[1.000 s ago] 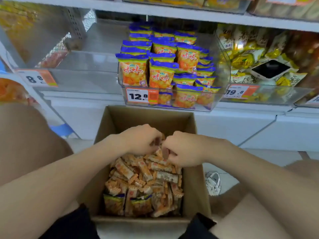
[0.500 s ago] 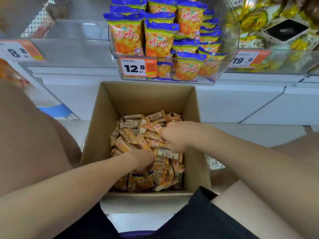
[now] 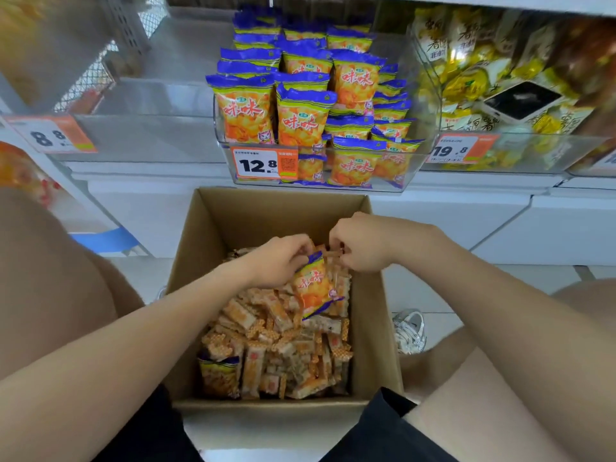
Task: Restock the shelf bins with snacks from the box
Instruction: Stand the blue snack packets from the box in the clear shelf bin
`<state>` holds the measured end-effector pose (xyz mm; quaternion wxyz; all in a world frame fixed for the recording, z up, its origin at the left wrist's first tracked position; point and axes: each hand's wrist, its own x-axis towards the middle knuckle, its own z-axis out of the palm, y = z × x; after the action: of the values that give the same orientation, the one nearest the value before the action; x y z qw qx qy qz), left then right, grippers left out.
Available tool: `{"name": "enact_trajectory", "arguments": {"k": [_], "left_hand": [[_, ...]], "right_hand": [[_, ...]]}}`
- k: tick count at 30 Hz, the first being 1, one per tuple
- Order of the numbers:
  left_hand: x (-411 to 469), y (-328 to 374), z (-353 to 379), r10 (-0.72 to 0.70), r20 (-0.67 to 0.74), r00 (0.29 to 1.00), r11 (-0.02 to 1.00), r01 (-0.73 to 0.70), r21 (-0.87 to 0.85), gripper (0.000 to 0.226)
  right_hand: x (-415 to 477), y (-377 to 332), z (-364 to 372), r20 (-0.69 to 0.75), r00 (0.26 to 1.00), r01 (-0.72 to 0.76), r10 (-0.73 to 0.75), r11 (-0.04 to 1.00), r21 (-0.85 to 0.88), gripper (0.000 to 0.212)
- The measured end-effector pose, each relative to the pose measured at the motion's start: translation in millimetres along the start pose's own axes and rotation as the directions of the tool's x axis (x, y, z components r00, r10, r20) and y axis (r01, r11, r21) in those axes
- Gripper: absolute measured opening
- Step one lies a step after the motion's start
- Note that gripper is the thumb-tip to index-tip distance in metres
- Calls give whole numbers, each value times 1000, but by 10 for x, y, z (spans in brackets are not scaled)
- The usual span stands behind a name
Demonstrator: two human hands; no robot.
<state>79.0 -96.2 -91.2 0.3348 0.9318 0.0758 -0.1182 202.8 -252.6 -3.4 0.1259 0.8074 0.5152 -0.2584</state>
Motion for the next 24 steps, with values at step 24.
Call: {"name": "enact_trajectory", "arguments": {"k": [24], "left_hand": [[-148,675,-1181,362,-760,539,915,-51,399,38]], "right_hand": [[-211,645,-950,-684,450,452,575,514,729,26]]}}
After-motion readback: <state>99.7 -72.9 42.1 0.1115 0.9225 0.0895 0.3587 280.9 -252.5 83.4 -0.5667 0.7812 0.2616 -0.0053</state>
